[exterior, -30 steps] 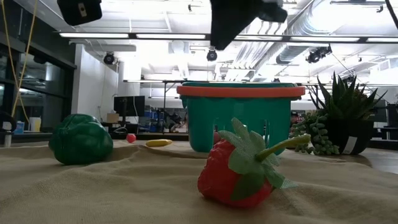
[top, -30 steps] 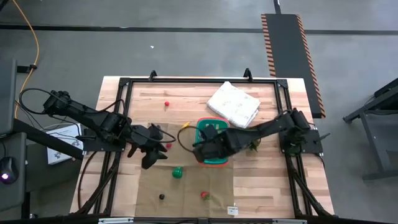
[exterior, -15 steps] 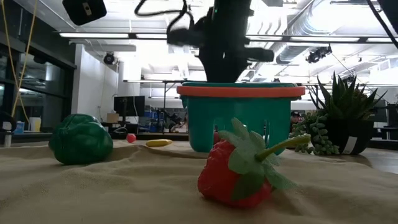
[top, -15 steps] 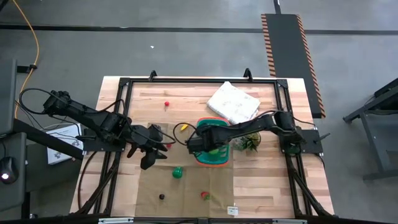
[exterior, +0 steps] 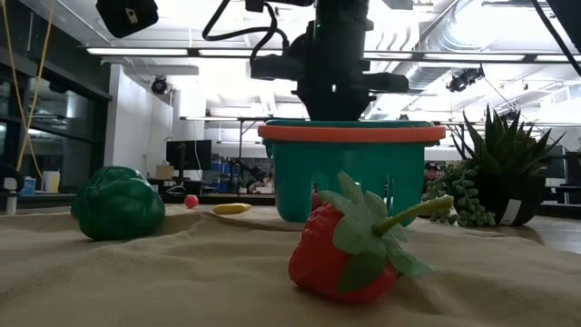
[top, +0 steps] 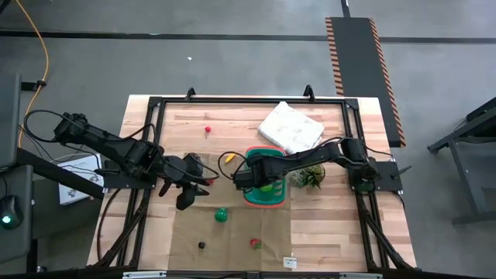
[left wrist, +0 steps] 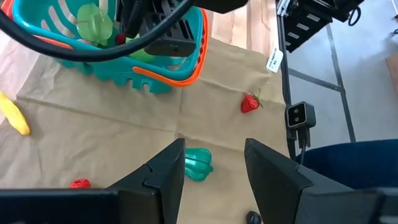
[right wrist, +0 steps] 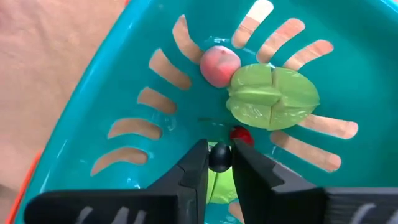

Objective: Pick and placing Produce into tupperware
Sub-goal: Put the blueberry into the blue basket, then put the red cherry into the blue basket

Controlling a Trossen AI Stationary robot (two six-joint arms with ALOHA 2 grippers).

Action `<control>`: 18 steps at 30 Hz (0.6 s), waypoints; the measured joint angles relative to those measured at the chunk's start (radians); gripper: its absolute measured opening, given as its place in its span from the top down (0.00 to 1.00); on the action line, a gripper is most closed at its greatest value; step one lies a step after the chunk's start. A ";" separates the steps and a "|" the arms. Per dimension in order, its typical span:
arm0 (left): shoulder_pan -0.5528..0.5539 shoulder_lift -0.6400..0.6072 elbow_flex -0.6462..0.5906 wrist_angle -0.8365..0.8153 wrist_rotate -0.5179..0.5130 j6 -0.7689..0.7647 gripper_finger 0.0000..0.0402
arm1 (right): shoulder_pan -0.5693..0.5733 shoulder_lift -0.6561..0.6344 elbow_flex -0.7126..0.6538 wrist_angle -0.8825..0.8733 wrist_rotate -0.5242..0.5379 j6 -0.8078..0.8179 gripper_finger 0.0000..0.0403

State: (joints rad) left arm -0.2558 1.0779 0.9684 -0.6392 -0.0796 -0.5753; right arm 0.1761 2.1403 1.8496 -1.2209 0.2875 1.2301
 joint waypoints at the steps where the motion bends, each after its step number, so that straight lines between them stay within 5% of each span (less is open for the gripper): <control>1: 0.000 0.000 0.000 0.000 0.000 0.003 0.62 | 0.000 0.000 0.000 0.000 0.000 0.000 0.85; 12: 0.000 0.000 0.000 -0.020 0.006 0.004 0.62 | 0.000 0.000 0.000 -0.002 -0.007 0.000 0.78; 18: 0.000 0.000 0.000 -0.004 0.116 0.076 0.62 | 0.000 -0.054 0.000 -0.033 -0.002 -0.026 0.78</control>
State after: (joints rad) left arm -0.2556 1.0778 0.9684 -0.6434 0.0369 -0.4988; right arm 0.1764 2.0859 1.8496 -1.2537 0.2852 1.2045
